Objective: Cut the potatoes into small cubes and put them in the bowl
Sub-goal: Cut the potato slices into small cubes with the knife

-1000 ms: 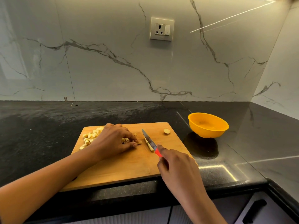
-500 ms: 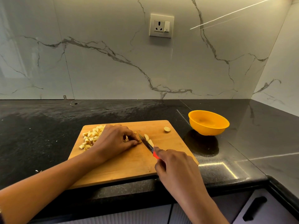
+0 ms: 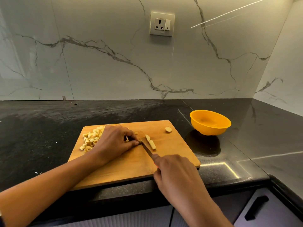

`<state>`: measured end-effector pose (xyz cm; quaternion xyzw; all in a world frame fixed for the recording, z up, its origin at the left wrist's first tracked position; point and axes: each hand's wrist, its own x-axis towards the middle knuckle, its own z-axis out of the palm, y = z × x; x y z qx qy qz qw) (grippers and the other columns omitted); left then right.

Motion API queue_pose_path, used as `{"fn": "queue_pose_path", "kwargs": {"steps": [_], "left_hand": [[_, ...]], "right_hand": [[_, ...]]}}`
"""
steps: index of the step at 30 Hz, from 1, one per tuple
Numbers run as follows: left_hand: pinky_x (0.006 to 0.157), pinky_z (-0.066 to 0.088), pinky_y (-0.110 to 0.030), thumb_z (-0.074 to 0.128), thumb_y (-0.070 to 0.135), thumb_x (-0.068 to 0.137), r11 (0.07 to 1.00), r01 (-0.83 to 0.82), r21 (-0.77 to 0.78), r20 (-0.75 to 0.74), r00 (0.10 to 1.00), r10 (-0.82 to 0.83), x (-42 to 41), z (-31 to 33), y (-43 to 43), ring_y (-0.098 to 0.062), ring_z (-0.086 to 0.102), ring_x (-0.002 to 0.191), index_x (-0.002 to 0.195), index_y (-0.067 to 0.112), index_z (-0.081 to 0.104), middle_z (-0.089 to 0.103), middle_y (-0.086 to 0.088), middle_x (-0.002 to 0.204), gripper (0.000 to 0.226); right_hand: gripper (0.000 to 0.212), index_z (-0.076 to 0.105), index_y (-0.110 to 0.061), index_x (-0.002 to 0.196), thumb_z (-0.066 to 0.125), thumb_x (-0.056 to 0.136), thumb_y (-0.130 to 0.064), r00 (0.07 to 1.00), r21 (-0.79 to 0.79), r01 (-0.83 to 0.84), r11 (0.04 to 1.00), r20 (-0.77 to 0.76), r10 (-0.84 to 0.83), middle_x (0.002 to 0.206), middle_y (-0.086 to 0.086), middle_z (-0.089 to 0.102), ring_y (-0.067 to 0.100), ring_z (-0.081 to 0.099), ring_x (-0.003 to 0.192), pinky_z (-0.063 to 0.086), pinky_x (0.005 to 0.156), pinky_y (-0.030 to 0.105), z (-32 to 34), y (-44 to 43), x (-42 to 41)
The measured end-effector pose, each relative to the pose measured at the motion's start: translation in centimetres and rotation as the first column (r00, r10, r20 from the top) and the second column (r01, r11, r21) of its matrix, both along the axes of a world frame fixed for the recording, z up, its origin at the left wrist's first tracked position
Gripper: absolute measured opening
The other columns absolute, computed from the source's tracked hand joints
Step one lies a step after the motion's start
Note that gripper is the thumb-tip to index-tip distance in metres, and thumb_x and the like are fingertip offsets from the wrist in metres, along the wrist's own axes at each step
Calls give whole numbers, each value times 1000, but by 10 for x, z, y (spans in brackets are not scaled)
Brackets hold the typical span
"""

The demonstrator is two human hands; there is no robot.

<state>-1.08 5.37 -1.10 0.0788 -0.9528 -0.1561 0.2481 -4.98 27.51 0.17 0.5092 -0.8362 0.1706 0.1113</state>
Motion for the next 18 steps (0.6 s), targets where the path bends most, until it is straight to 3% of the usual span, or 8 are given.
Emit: {"fn": "queue_pose_path", "kwargs": {"steps": [3,10,18], "left_hand": [[70,52,-23,74,34,78,1000,9,6,-11,1000,-9,2,0,0,-4,60,76,91,31,74,71,12,85,13],[75,52,-24,72,28,81,999,-23,46,32,999,21,5,-1,-2,-4,59,82,98,29,73,69,12,93,17],[70,49,-18,72,29,81,999,-13,36,31,999,12,4,0,-2,-2,58,78,97,28,73,69,13,88,16]], "right_hand": [[45,33,-27,145,36,100,-30,1000,-25,5,1000,-2,-5,112,-6,60,14,56,99,35,69,24,-1,16,7],[47,31,-30,146,37,99,-32,999,-142,53,988,3,-53,105,-10,60,9,53,86,39,67,22,4,1,2],[41,40,-25,141,40,99,-28,997,-40,65,997,-32,-66,110,-2,61,15,57,94,41,68,25,2,-14,5]]}}
